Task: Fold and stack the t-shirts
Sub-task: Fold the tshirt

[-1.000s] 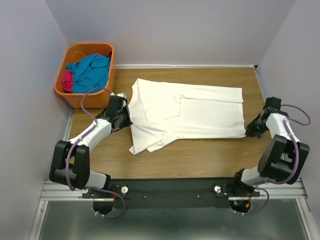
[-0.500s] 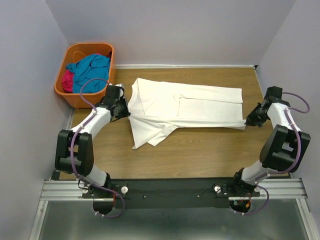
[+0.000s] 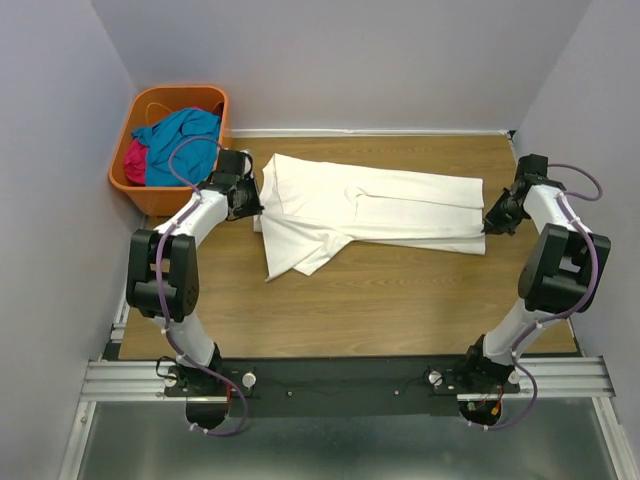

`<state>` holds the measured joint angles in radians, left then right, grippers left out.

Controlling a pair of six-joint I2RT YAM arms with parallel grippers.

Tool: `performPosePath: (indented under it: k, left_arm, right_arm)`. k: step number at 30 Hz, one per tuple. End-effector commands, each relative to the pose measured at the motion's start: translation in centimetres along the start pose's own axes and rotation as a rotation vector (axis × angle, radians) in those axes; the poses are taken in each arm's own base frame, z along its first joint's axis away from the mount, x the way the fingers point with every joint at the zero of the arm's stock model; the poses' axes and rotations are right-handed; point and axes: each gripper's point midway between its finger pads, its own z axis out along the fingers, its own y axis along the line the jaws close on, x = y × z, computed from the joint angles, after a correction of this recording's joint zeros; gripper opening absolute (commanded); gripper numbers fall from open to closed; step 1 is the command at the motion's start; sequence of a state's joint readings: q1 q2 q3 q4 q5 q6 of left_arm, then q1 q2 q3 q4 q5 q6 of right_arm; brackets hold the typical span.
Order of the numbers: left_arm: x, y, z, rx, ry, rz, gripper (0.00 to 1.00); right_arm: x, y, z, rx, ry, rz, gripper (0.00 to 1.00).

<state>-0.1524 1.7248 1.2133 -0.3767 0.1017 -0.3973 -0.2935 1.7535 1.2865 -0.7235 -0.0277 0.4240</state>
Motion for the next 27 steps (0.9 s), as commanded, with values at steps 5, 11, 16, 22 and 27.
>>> performPosePath:
  k: [5,11,16,22,27]
  left_arm:
    - [-3.0,0.6,1.4,-0.039,-0.021,0.01,0.0]
    - [-3.9,0.0,3.0,-0.019,-0.013,0.002,0.0]
    - [-4.0,0.0,4.6,-0.015,0.004,-0.001,0.0]
    - [-4.1,0.2,6.2,-0.02,0.012,0.003,0.0]
    - [-5.1,0.1,6.8,-0.015,-0.015,0.013,0.0]
  right_arm:
    - [-3.1,0.2,1.3,0.039,-0.061,-0.012,0.0]
    - [-4.2,1.3,1.9,0.008,-0.069,-0.004,0.0]
    - [-4.4,1.4,3.3,0.021,-0.057,-0.005,0.01]
    - [-3.5,1.0,5.2,0.039,-0.026,-0.002,0.0]
    - [-3.0,0.4,6.2,0.062,-0.02,0.004,0.01]
